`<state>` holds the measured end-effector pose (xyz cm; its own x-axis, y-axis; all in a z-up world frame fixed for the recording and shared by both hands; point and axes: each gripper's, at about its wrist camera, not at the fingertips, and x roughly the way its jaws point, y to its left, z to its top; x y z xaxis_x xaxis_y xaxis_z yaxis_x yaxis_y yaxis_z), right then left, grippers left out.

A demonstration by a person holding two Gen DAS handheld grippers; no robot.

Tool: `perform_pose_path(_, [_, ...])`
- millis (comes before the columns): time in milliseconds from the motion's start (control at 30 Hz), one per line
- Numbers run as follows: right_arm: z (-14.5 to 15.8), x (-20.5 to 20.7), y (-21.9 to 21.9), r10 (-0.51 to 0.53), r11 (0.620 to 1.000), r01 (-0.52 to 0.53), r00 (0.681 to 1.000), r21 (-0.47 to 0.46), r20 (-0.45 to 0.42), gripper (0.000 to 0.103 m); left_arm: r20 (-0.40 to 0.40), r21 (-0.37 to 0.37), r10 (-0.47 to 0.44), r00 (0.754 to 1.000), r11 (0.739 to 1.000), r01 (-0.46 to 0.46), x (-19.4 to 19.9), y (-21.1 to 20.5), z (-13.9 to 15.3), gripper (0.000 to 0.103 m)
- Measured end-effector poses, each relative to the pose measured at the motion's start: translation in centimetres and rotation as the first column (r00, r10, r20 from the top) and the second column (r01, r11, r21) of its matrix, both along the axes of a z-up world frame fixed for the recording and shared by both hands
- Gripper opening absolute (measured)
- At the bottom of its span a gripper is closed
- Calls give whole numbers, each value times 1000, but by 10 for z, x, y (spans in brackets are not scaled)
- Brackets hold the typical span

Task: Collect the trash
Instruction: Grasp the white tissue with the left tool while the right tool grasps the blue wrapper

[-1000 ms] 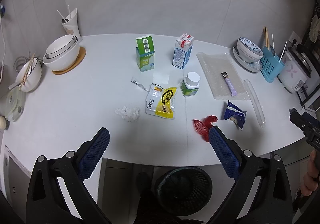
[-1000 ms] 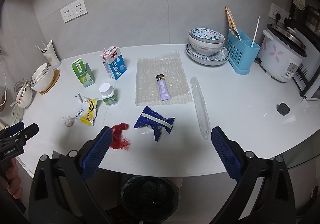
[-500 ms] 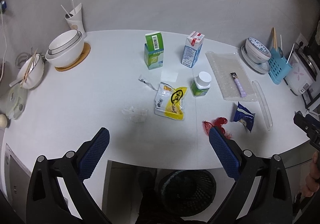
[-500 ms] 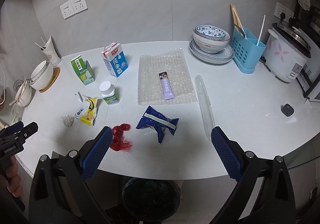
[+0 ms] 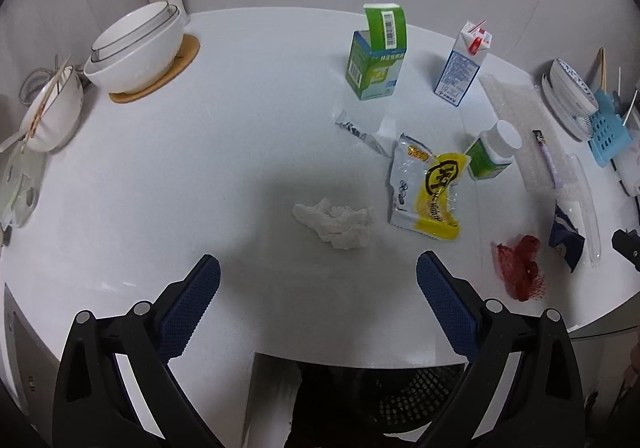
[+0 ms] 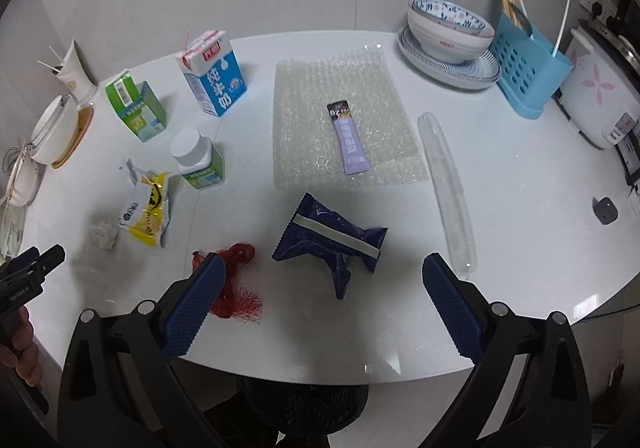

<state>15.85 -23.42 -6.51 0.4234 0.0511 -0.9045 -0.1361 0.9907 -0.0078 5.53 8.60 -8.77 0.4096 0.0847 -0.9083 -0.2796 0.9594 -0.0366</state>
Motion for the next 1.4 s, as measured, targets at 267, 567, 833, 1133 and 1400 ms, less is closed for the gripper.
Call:
perform_pose_path(267, [-37, 33, 2, -84, 996, 84, 990, -9, -114, 95, -58, -30, -46, 997, 999, 45, 29, 13, -38, 94])
perform_pose_path(567, [-75, 65, -8, -231, 971, 237, 933, -11, -275, 89, -91, -30, -103, 991, 994, 101, 48, 14, -59, 87])
perform_pose_path(833, [-91, 79, -9, -289, 954, 300, 895, -20, -340, 82, -116, -37, -133, 984, 991, 129, 53, 9, -70, 69])
perform_pose_path(1133, [-98, 82, -4, -311, 947, 317, 878, -45, -363, 66, -138, -13, -148, 979, 989, 147, 52, 2, -69, 35])
perform_pose_path(1400, [-105, 84, 0, -315, 945, 326, 872, -37, -373, 45, -147, -43, -151, 978, 988, 146, 41, -11, -65, 16])
